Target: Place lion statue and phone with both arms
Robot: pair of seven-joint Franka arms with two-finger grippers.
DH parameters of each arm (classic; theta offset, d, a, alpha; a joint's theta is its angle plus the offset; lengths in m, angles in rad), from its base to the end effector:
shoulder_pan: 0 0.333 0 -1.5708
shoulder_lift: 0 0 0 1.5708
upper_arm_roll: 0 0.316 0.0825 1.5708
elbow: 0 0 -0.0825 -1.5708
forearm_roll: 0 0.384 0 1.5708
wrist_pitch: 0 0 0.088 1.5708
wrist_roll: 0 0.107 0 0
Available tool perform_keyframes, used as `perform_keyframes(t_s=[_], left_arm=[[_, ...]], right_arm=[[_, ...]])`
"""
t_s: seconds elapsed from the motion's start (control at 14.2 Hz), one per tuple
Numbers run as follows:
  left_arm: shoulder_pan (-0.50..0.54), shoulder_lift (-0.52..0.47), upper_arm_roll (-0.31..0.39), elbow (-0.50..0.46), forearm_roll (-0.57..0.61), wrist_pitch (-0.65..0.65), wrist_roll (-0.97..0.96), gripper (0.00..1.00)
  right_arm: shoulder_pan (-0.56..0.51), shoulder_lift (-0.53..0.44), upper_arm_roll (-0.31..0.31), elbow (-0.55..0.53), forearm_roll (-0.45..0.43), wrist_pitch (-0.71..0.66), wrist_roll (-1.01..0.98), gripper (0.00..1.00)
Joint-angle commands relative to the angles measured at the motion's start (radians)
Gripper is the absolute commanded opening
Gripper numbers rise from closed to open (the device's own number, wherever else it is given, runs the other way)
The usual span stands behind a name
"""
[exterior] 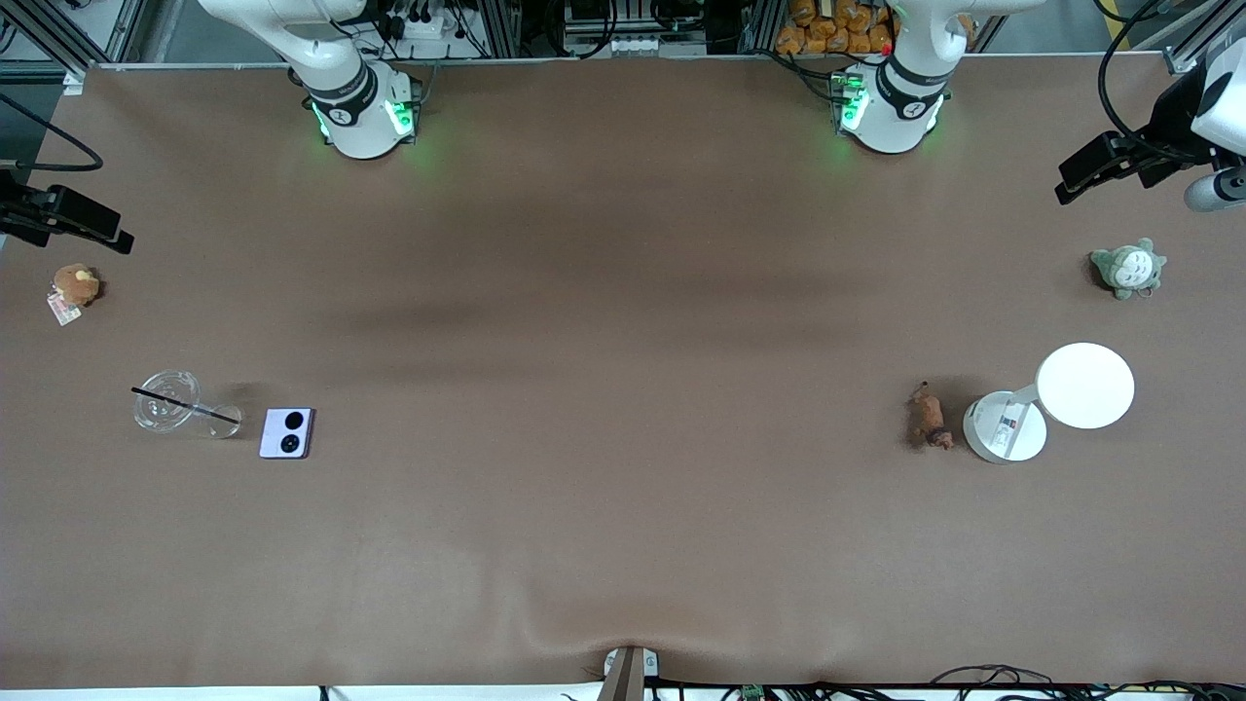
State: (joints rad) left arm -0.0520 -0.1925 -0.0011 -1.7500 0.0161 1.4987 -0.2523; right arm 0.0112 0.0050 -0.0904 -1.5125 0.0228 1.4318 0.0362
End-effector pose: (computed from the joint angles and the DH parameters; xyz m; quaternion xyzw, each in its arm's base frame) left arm 0.4844 -0.0240 0.6346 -0.9945 -0.0997 0.0278 0.0125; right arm 0.5402 -0.0400 0.6373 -0.9974 0.0565 0.0426 0.0120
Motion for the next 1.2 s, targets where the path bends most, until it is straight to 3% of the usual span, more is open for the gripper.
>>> perform_keyframes(t_s=[0.0,0.71,1.13], left_arm=[[-0.003,0.008,0.006,0.015,-0.018,-0.028,0.022,1.0],[0.0,0.018,0.004,0.01,-0.018,-0.049,0.021,1.0],[0.006,-0.045,0.006,-0.034,-0.013,0.049,0.021,1.0]], right_arm=[[-0.014,0.009,0.008,0.011,-0.009,-0.01,0.01,1.0],[-0.011,0.029,0.008,0.009,-0.009,-0.008,0.013,1.0],[-0.004,0.079,0.008,0.011,-0.009,-0.002,0.011,1.0]])
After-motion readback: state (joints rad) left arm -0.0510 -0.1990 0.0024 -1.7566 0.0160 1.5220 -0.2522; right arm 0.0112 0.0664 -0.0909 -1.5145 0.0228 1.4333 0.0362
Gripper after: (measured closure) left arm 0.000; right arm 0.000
